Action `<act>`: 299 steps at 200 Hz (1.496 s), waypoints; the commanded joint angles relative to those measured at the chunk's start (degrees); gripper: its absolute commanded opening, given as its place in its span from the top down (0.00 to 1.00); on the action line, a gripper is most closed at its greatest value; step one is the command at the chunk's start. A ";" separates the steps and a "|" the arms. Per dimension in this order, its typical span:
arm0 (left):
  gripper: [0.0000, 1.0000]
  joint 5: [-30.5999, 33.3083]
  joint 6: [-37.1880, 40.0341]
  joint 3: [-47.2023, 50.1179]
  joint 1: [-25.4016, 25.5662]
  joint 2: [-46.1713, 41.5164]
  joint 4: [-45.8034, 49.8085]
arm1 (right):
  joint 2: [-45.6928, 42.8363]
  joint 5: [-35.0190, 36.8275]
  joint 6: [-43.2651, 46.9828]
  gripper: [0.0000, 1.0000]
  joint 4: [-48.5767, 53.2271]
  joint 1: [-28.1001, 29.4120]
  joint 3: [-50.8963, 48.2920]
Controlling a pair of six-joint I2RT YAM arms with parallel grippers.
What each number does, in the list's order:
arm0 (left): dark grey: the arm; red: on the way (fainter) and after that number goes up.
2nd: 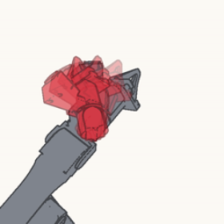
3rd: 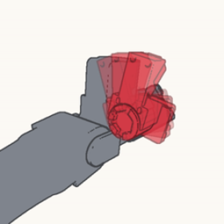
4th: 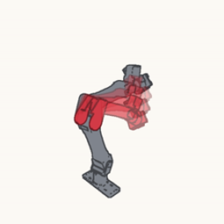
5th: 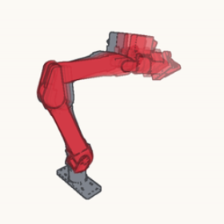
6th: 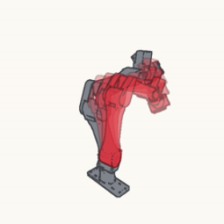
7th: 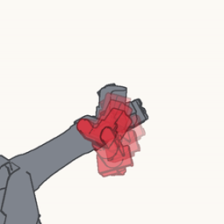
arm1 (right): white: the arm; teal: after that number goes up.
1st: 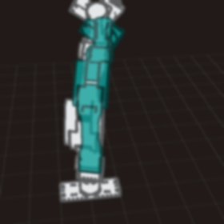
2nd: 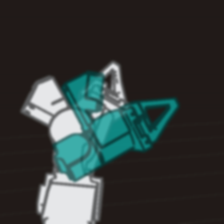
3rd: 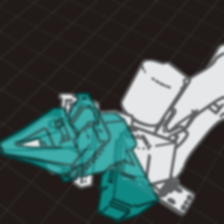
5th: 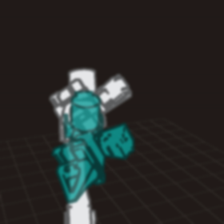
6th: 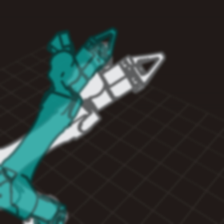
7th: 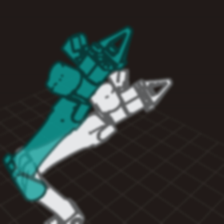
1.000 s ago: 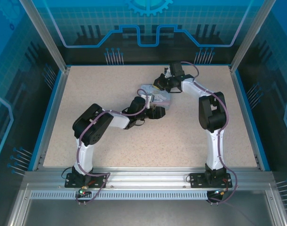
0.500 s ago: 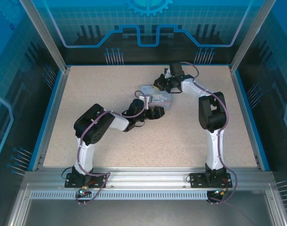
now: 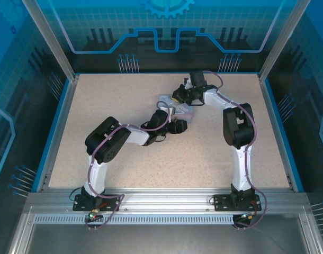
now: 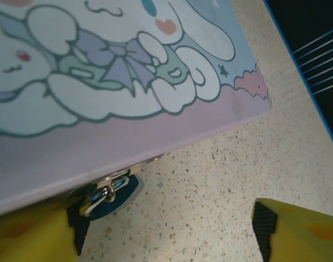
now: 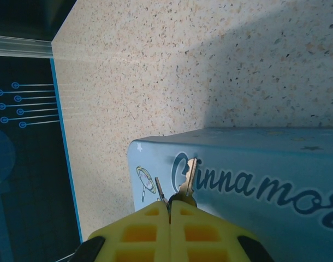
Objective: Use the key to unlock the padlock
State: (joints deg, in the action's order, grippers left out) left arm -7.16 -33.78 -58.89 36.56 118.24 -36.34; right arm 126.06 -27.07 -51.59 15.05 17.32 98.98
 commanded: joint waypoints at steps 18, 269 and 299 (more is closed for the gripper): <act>0.27 0.21 -5.25 1.41 0.27 1.55 -6.81 | 1.46 -1.58 -0.44 1.00 -0.98 0.59 -1.16; 0.44 9.69 -5.82 -0.09 4.29 3.19 -4.91 | 1.47 -3.51 -2.18 1.00 -4.02 0.52 -4.06; 0.44 7.89 -8.83 1.16 4.16 2.58 -10.31 | 1.70 -3.82 -2.10 1.00 -4.15 0.13 -4.15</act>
State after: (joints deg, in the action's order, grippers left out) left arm 3.68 -39.72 -59.07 40.45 120.84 -40.95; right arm 126.48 -30.15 -53.12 10.09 17.32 95.57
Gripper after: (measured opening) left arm 0.564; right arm 0.051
